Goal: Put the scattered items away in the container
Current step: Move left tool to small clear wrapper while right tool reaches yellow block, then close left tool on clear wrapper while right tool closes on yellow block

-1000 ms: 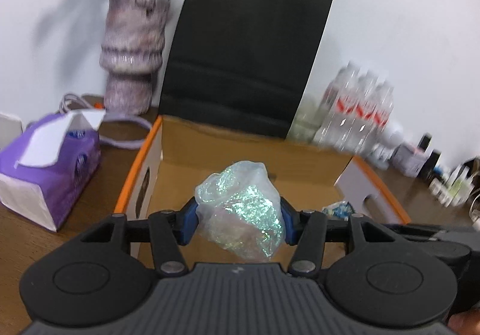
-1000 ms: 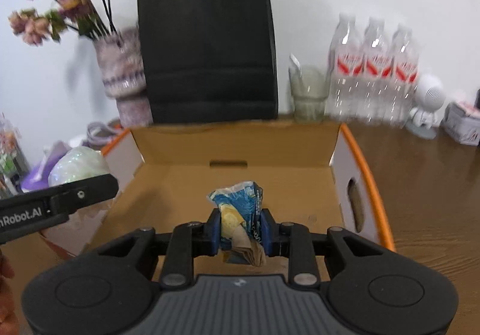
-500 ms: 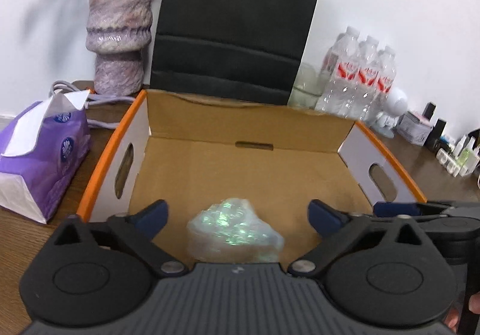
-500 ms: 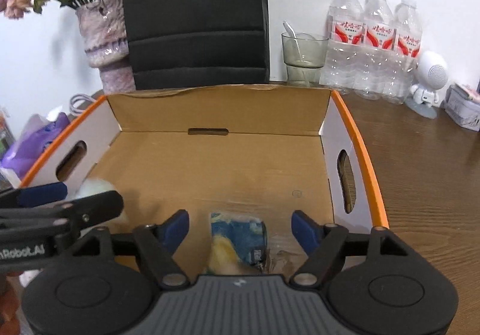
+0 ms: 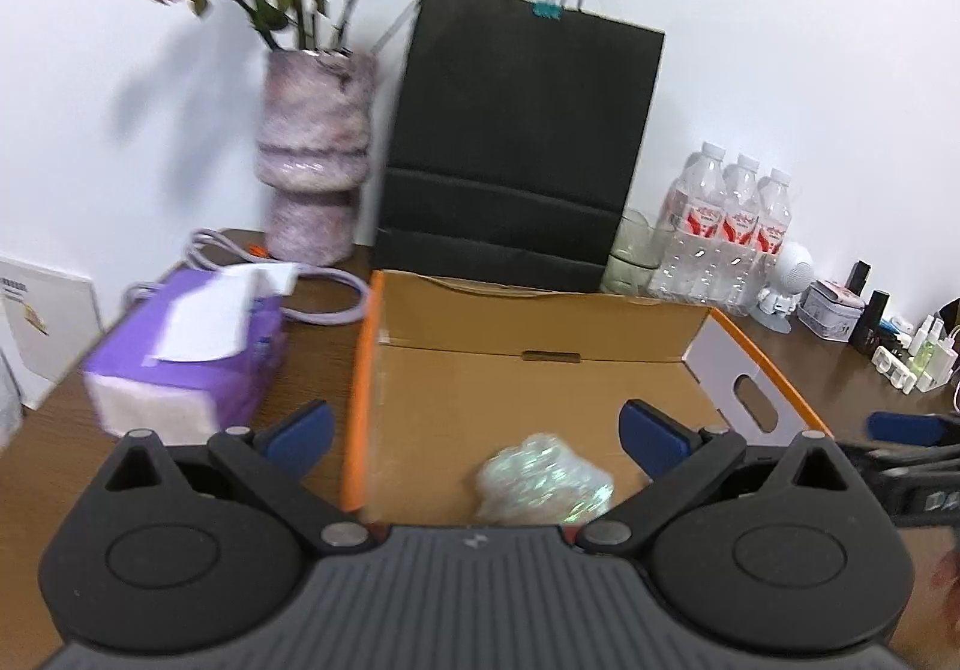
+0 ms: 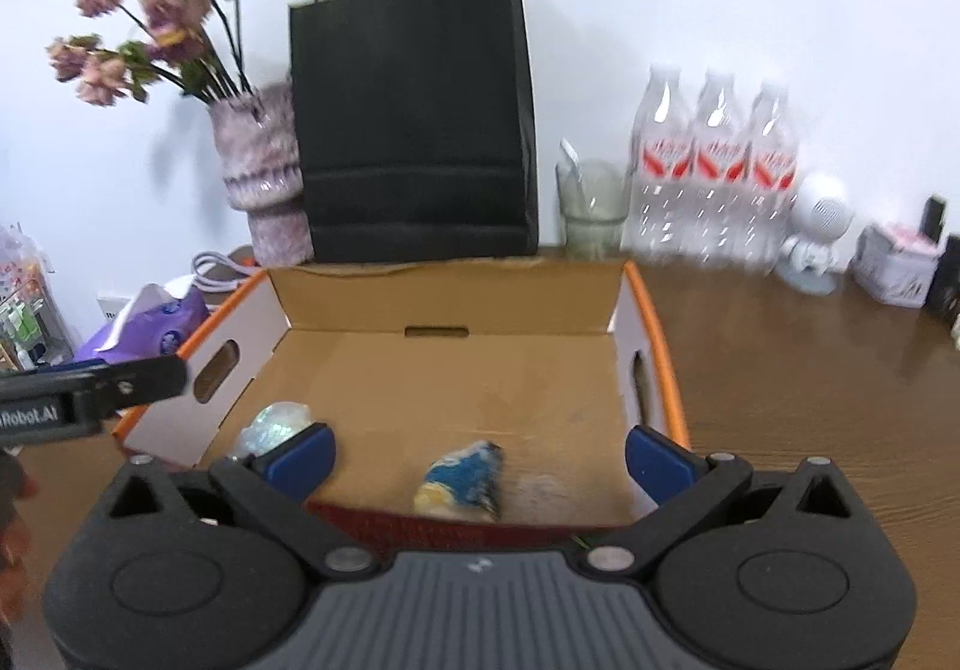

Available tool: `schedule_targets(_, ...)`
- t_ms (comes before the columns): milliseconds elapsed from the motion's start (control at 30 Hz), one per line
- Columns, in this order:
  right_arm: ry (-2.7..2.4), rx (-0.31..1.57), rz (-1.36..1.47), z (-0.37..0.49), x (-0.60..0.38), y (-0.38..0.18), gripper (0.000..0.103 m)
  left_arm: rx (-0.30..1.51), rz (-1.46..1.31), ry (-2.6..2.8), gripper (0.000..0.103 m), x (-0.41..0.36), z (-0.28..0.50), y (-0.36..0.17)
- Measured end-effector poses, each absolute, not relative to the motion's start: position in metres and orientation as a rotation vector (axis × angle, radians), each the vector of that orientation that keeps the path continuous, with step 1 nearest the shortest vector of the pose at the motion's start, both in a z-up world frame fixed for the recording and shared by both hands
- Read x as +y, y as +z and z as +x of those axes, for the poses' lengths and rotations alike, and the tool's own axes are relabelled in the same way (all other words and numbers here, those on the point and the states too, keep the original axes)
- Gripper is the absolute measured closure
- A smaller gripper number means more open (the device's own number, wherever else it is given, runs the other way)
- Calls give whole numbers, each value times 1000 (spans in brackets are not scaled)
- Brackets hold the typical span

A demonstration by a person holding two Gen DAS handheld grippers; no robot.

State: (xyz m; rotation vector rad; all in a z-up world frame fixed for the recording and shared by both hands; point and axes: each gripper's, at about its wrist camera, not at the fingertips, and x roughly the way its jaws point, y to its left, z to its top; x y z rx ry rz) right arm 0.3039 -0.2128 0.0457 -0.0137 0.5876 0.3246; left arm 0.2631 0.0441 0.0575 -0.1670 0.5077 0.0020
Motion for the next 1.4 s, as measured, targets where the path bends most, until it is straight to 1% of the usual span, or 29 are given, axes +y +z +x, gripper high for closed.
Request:
schedule_targets(233,345,551,-37,240,-240,41,0,518,-133,32,0,74,208,51)
schedule_targets(367,330,572,-97,204,-241,25,0,555,-114,18,0,79,179,34)
schedule_targets(633,314,609,-50,153,-238,-9,0,637,-152,-57,0,72,141,-4)
schedule_targets(733,306,598,-73,141,-230,-17,2,643,-154,-80,0,67,130,-11)
schedule_targets(800,306,597,-95,137,-225,-21,6,652,-146,-84,0,66,128,-15)
schedule_targets(1033,311,622,-84,145,-216,-27,12,671,-119,-79,0,64,136,-22)
schedule_targets(1067,310,621,-84,147,-215,-28,15,677,-113,-88,0,63,138,-23)
schedule_targets(1100,309,621,-87,148,-214,-28,21,682,-108,-101,0,61,140,-25)
schedule_targets(1133,306,623,-91,150,-213,-29,24,686,-106,-110,2,60,141,-26)
schedule_targets(1167,301,626,-98,152,-212,-30,28,691,-104,-119,7,59,142,-27)
schedule_targets(1233,290,637,-107,156,-210,-32,36,693,-83,-122,11,55,144,-29)
schedule_targets(1267,288,639,-108,157,-209,-33,43,689,-66,-117,17,54,144,-29)
schedule_targets(1300,289,643,-106,159,-208,-34,50,686,-54,-112,19,53,145,-30)
schedule_targets(1367,286,652,-103,163,-207,-36,57,682,-43,-103,29,52,145,-30)
schedule_targets(1400,286,655,-101,166,-207,-36,58,682,-39,-100,32,52,146,-29)
